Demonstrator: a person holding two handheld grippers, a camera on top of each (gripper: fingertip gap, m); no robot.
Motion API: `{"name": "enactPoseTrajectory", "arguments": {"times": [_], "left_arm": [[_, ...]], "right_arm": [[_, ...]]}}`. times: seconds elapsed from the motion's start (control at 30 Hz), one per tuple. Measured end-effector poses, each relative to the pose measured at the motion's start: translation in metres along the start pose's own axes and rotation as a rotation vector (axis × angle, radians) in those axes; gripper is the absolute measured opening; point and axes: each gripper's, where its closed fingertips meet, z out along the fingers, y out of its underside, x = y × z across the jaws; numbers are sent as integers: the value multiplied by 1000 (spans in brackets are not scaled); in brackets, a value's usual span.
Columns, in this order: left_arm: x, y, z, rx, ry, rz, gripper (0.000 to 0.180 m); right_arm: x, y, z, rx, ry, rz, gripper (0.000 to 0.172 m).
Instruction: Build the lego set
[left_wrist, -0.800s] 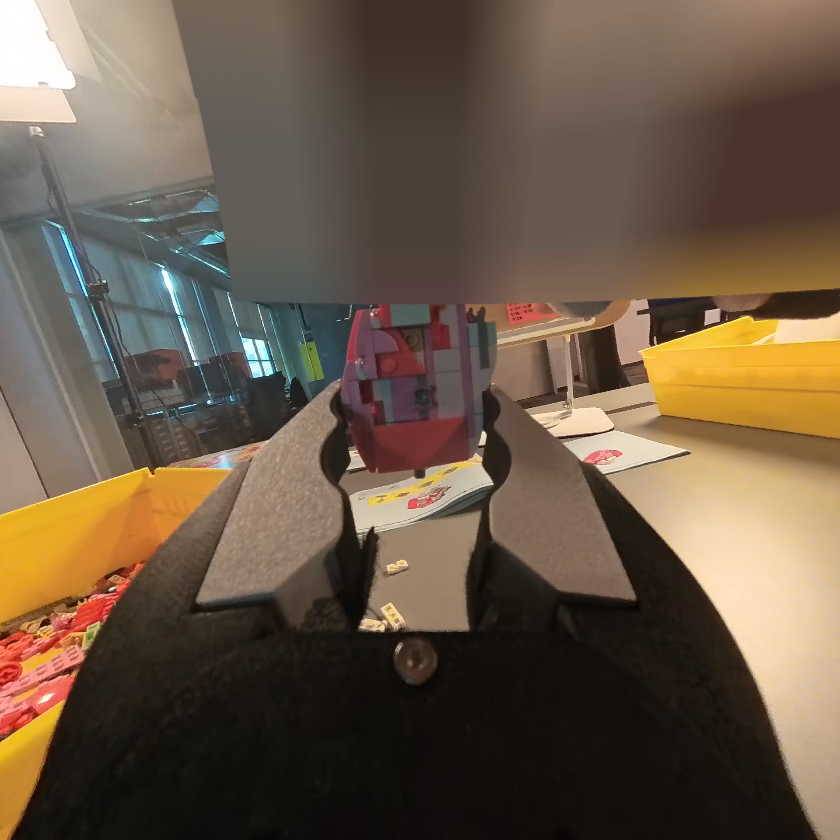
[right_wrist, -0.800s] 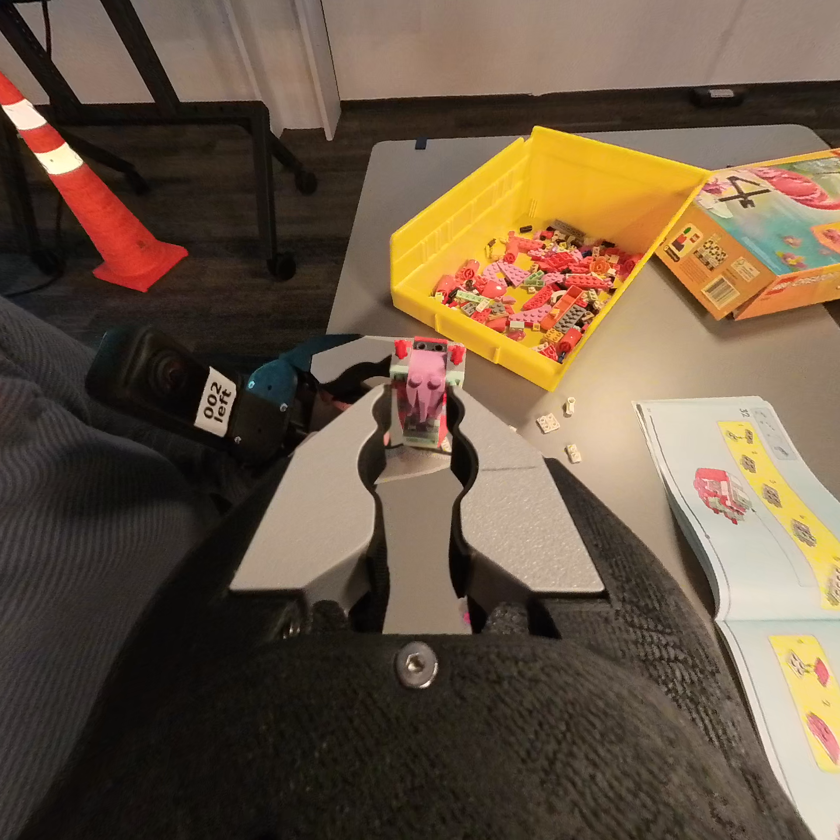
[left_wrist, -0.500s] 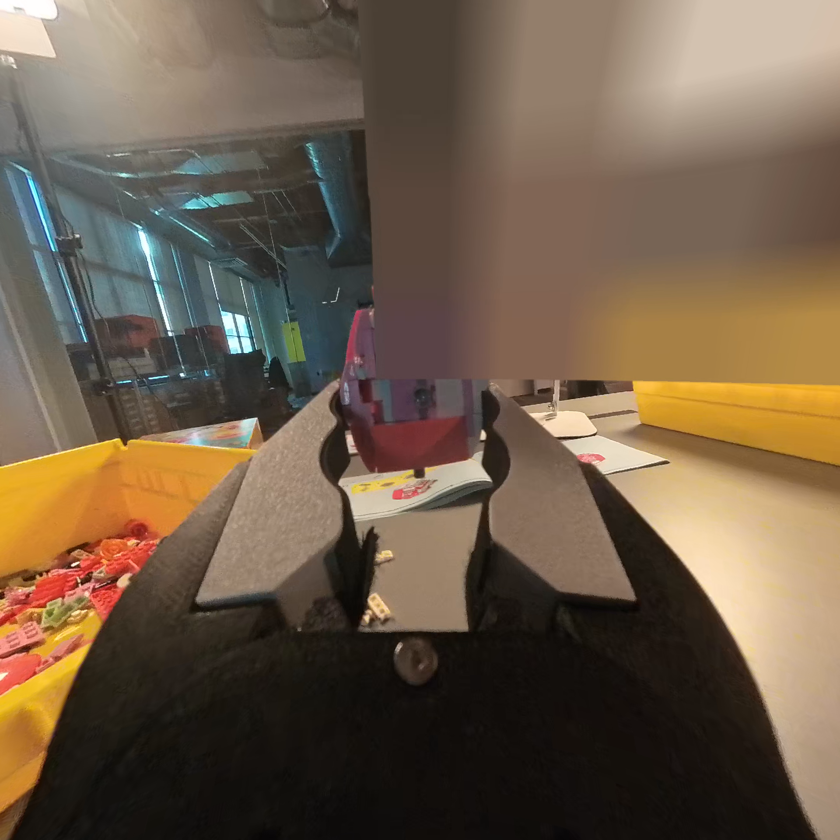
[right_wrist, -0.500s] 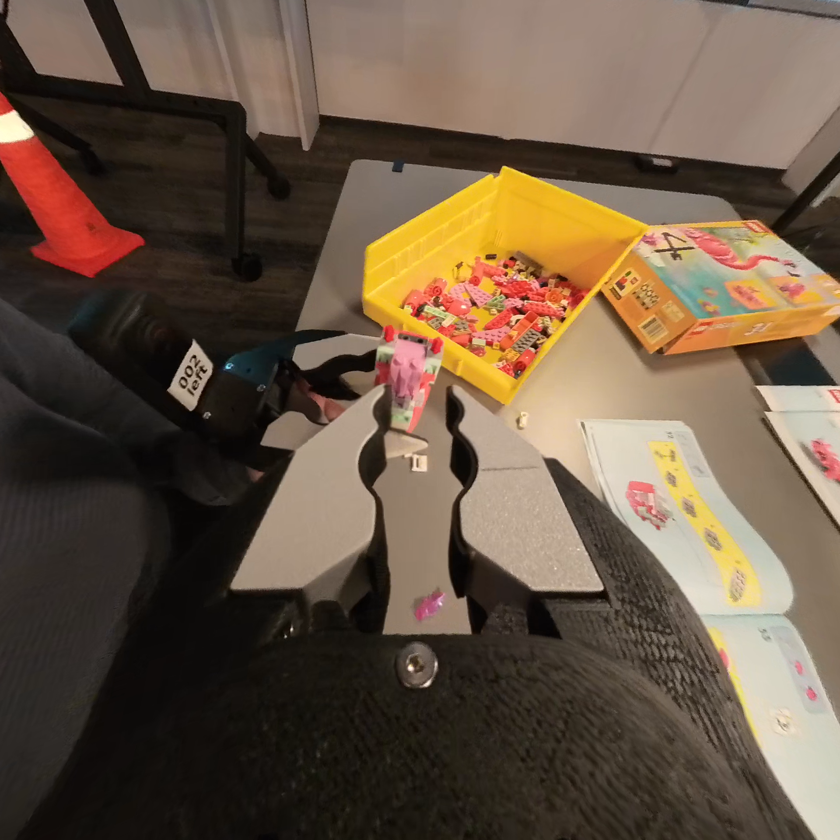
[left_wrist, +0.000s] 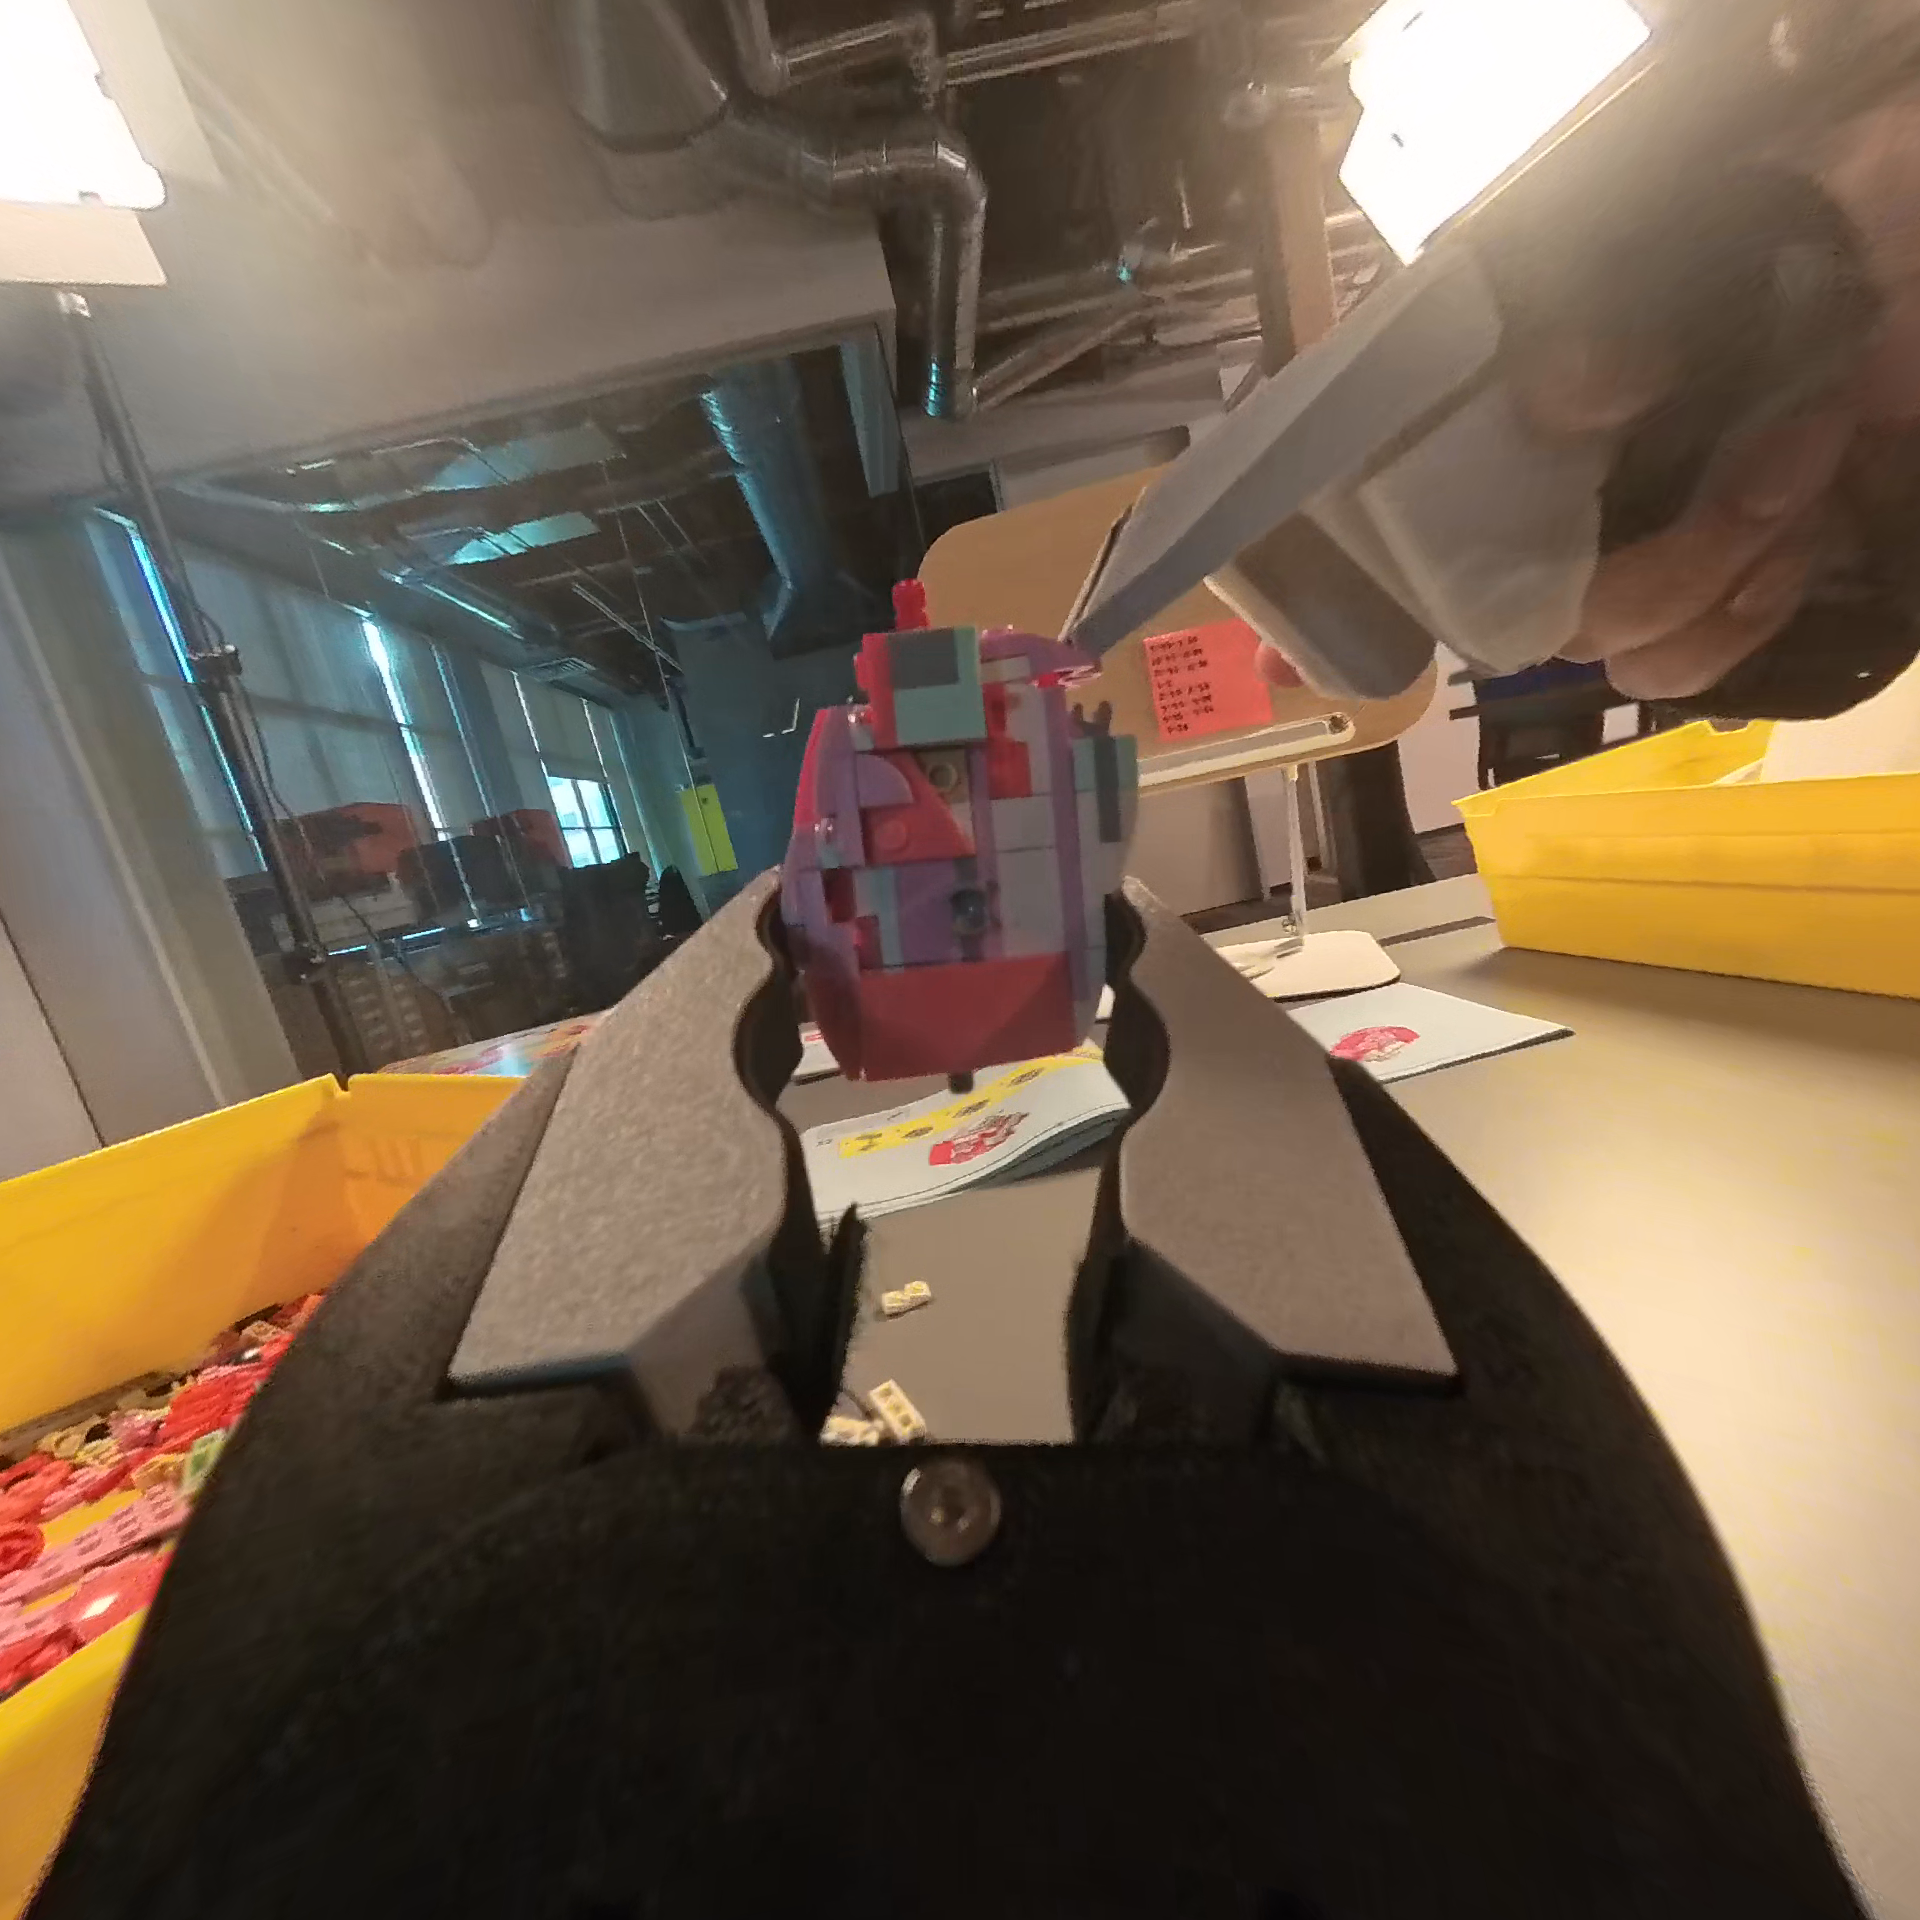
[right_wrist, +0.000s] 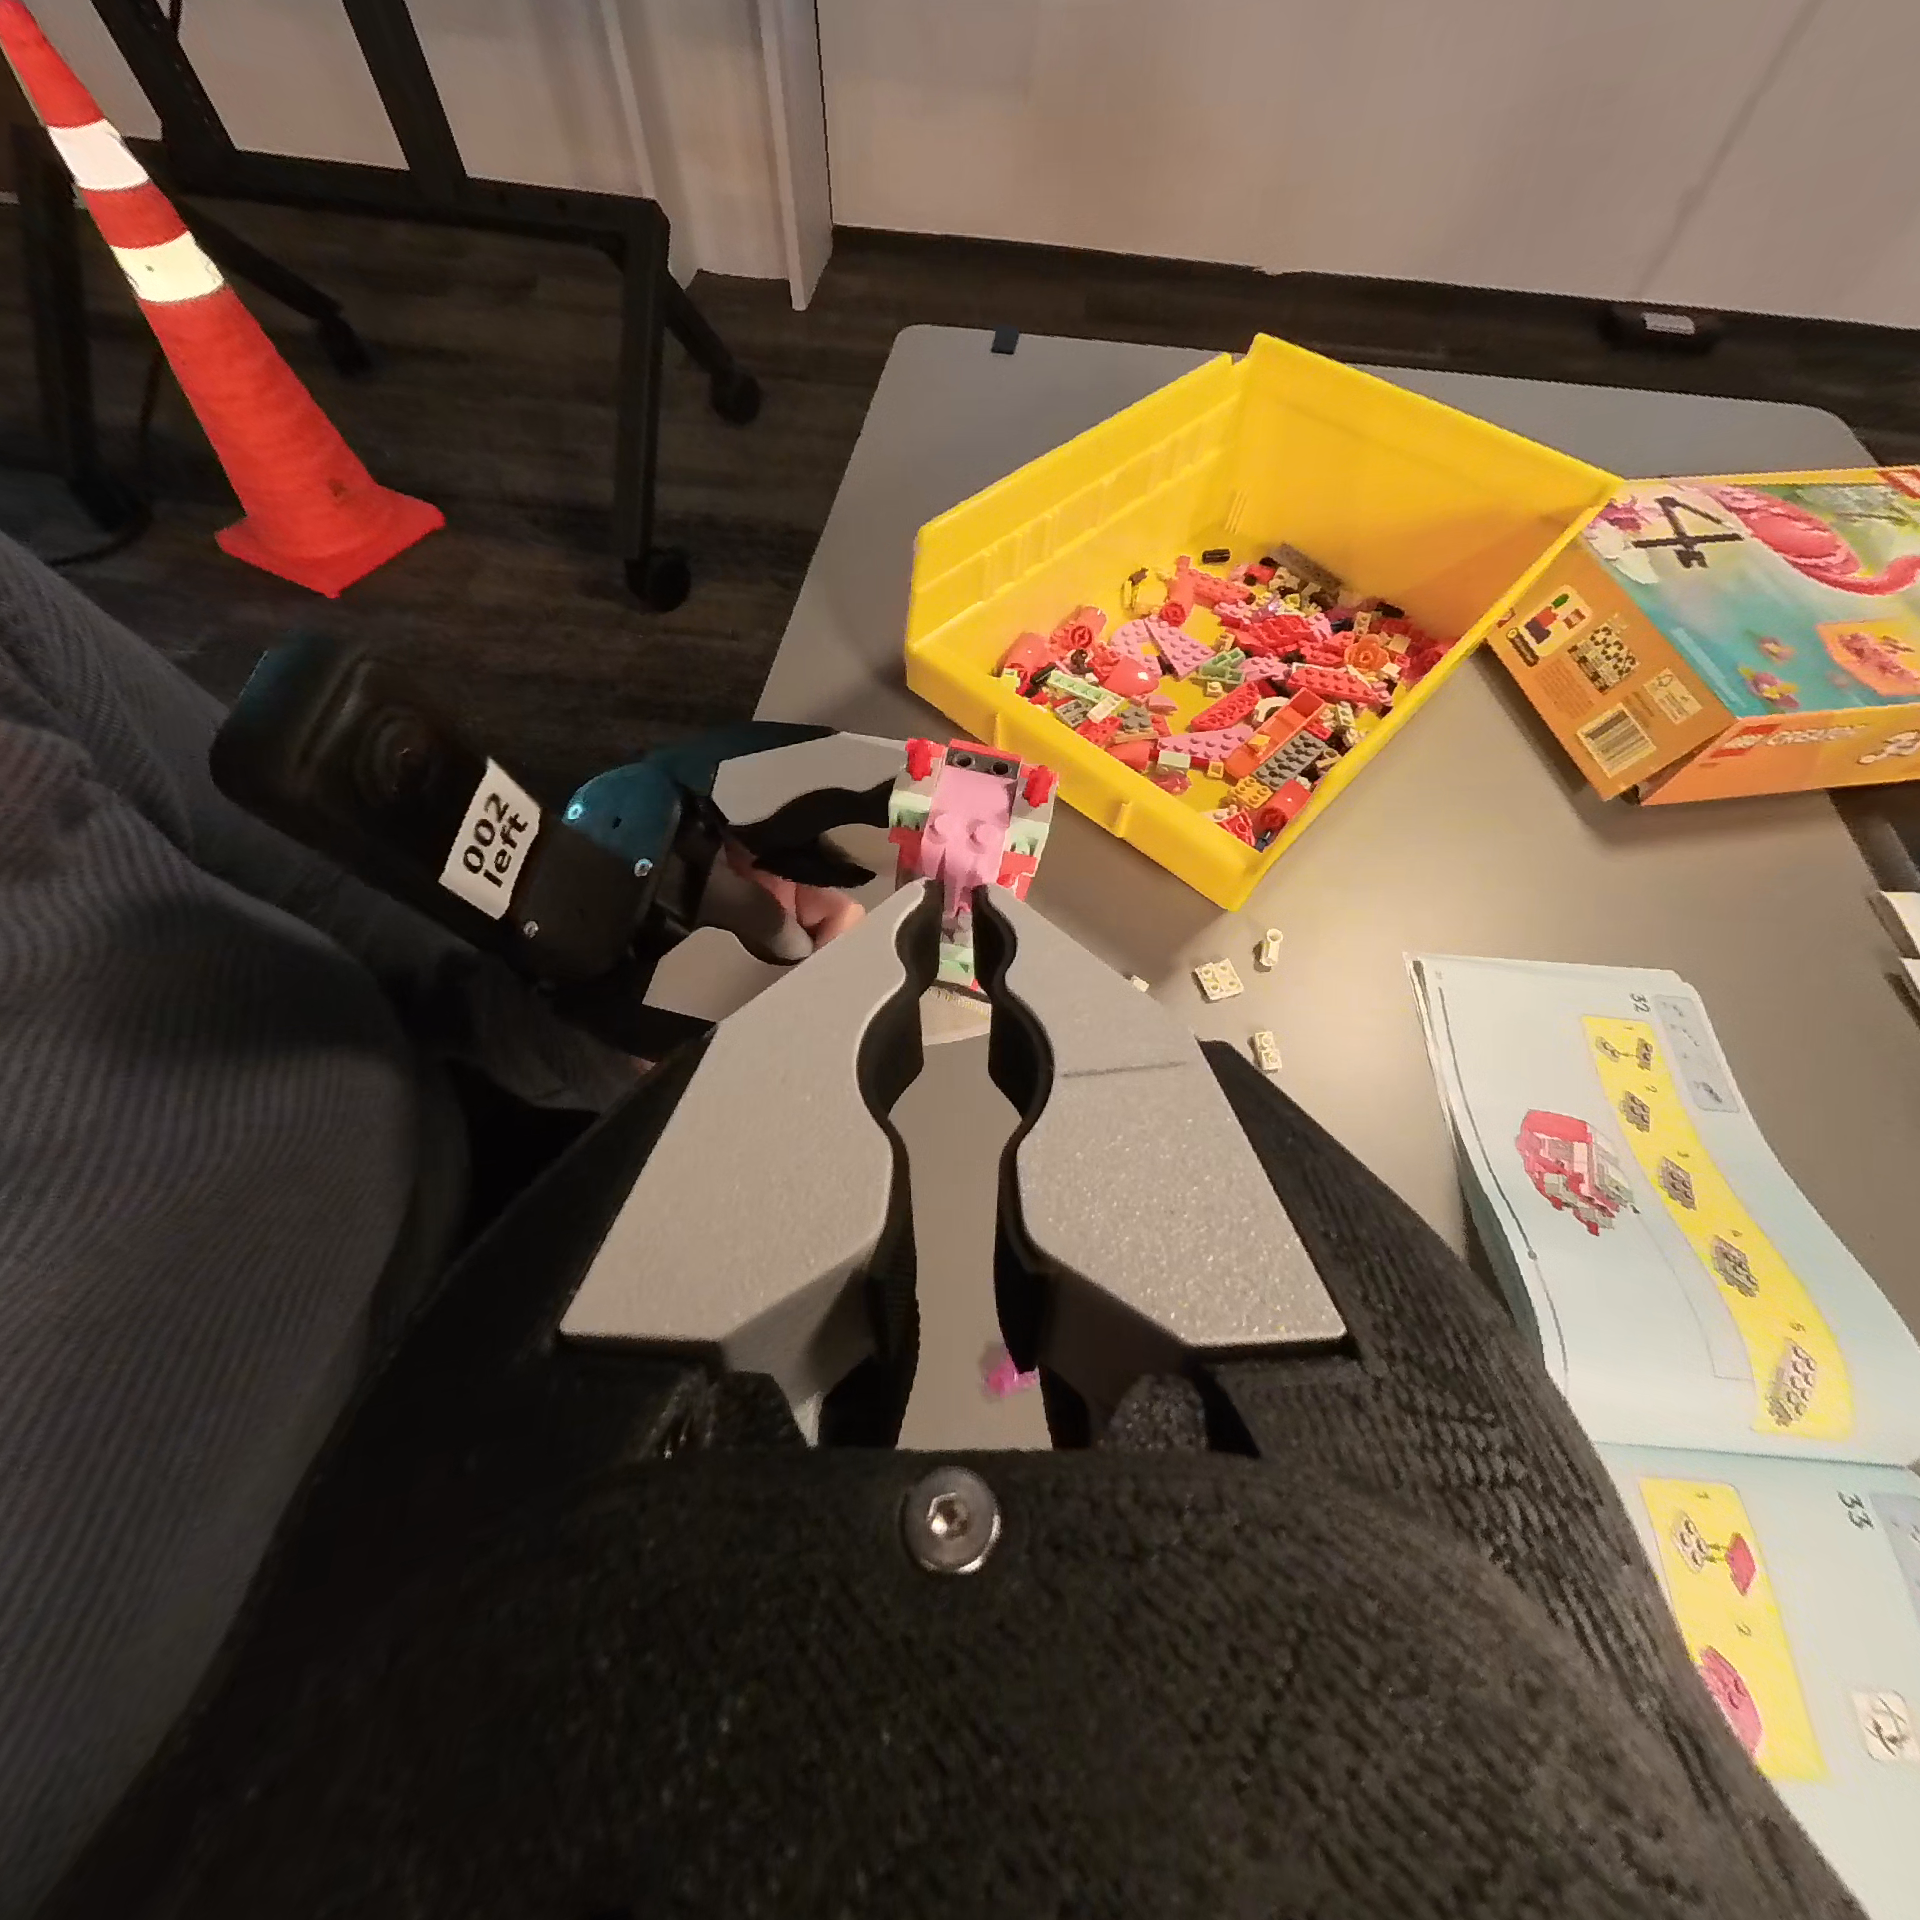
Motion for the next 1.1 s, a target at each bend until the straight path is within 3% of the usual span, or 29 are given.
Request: {"name": "enactPoseTrajectory", "arguments": {"times": [0.3,0.4,0.5,0.63,0.7,0.8,0.9,1.1], "left_arm": [[0,-1,-1,4,-1,4,57],[-1,0,-1,2,-2,-15,56],[-3,1,-1,-1,1,-36,57],[-2,1,-1,-3,9,-46,57],[-1,2,-1,-8,15,-52,57],[-1,3,0,-13,21,-64,57],[0,4,0,-17,27,-69,57],[0,6,0,-27,33,-86,57]], "right_arm": [[1,-1,-4,3,8,-8,5],[19,-8,-25,56,110,-12,9],[63,-34,-75,264,385,1,16],[107,-57,-182,653,800,44,17],[110,-56,-223,789,908,67,16],[108,-53,-256,872,989,71,15],[108,-51,-263,867,1034,52,14],[114,-50,-242,783,1016,33,13]]}}
